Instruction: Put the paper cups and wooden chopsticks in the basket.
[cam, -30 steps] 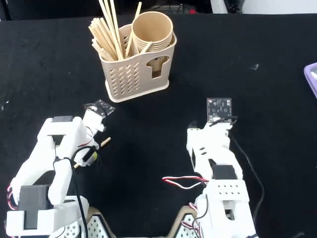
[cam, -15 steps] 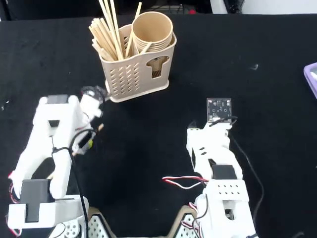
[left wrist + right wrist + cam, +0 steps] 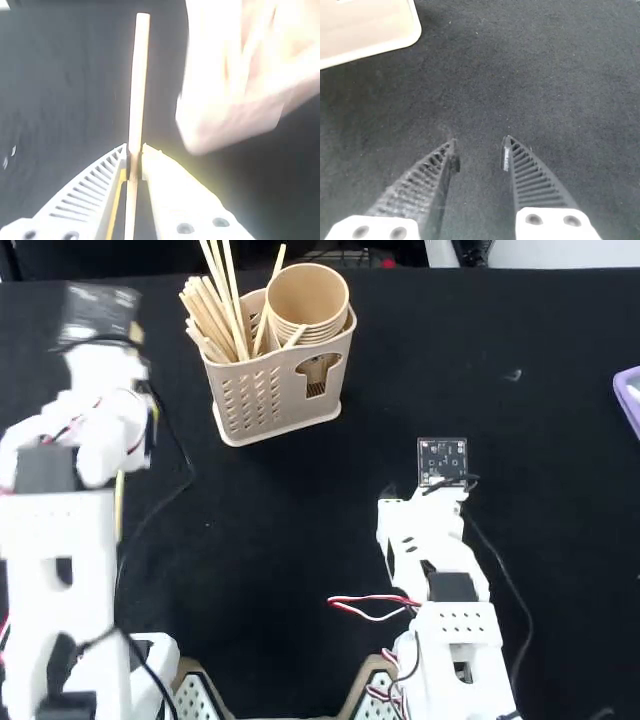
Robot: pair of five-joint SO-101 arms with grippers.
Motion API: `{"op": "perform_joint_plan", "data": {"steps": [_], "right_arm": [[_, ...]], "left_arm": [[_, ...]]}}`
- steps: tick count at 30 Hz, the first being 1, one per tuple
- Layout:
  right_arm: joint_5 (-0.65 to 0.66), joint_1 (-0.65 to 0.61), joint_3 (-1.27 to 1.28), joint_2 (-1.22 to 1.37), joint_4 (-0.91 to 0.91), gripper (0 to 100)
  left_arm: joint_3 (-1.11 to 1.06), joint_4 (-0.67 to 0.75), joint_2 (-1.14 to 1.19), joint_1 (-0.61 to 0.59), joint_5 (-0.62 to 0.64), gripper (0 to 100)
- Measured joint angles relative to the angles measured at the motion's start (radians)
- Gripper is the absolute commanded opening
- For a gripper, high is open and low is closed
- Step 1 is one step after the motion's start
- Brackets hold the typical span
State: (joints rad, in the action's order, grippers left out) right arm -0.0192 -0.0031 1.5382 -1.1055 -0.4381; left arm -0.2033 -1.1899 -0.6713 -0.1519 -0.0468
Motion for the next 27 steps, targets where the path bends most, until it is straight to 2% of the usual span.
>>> {"op": "perform_joint_plan", "data": {"steps": [4,11,15,18,23,27], "right_arm": [[0.000,0.000,0.000,0.000,0.000,14.9],[0.000,0.000,0.000,0.000,0.000,14.9],[0.000,0.000,0.000,0.000,0.000,14.9],[0.000,0.000,0.000,0.000,0.000,14.9],[0.000,0.000,0.000,0.000,0.000,14.9],[0.000,0.000,0.000,0.000,0.000,14.9]], "left_arm": [[0.000,0.218,-0.060,0.026,0.201,3],[-0.083,0.618,-0.052,0.169,0.416,3],[-0.107,0.835,-0.017,0.221,0.433,3],[-0.107,0.945,0.026,0.241,0.433,3],[-0.107,1.053,0.150,0.245,0.433,3],[-0.107,1.082,0.255,0.249,0.319,3]]}}
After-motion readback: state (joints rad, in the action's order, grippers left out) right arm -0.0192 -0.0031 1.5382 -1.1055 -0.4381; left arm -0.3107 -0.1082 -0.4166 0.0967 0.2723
